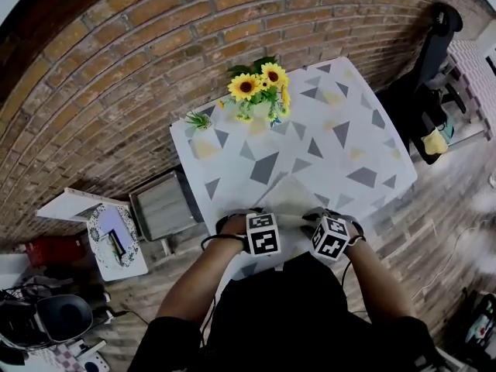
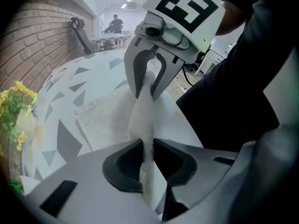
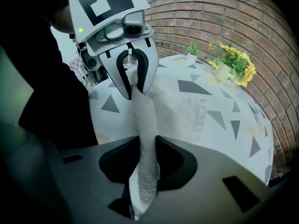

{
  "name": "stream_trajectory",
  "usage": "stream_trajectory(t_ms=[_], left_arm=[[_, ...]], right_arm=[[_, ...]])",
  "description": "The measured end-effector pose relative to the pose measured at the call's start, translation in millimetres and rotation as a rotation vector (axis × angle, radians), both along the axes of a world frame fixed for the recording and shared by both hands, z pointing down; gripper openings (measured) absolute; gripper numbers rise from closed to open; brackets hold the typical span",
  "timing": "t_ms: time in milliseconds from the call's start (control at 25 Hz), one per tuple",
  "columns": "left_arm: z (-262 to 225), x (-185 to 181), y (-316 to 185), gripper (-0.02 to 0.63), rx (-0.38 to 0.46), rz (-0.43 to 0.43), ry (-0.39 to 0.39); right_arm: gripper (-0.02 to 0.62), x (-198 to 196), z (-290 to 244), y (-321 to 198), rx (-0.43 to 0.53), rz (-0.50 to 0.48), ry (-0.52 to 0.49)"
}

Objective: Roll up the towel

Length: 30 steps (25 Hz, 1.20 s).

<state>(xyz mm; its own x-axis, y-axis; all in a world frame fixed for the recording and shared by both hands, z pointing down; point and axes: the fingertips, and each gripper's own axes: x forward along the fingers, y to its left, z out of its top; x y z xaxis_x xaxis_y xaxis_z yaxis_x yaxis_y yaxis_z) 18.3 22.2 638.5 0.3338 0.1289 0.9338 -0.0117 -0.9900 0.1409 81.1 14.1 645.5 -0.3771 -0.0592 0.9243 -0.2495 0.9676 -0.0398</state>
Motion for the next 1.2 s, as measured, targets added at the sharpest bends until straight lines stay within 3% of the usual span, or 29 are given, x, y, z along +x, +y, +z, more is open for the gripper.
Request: stream_trajectory(t_ms=[200,400,760,920,1080,1200], left_arm=[[1,-1,-3,0.084,0.047,-0.006,0.021],[-4,1,-36,0.170,0.138,-0.047,0.028],[-16,19,-62,0.187,0.190,-0.021,0.058],[-9,21,-70,0.275,0.211,-0.014,0.006],[-3,24,-89,0.287,0.284,-0.041,-0.018],[-7,25,-108,0.287,0.325,-0.100,-0.005]], right_arm=[[0.107,2,1,4,-0.006,0.025,0.006],[0.133,11,2,-21,-0.008,0.062,0.017],[0.141,23,2,-72,-0.030,0.106,-0.015],[0.143,29,1,-92,-0.056,0.154,-0.037],[0.155,34,-4,-113,-0.018,0.183,-0.034],[0.166,36,-15,-130,0.065,0.174,-0.028]])
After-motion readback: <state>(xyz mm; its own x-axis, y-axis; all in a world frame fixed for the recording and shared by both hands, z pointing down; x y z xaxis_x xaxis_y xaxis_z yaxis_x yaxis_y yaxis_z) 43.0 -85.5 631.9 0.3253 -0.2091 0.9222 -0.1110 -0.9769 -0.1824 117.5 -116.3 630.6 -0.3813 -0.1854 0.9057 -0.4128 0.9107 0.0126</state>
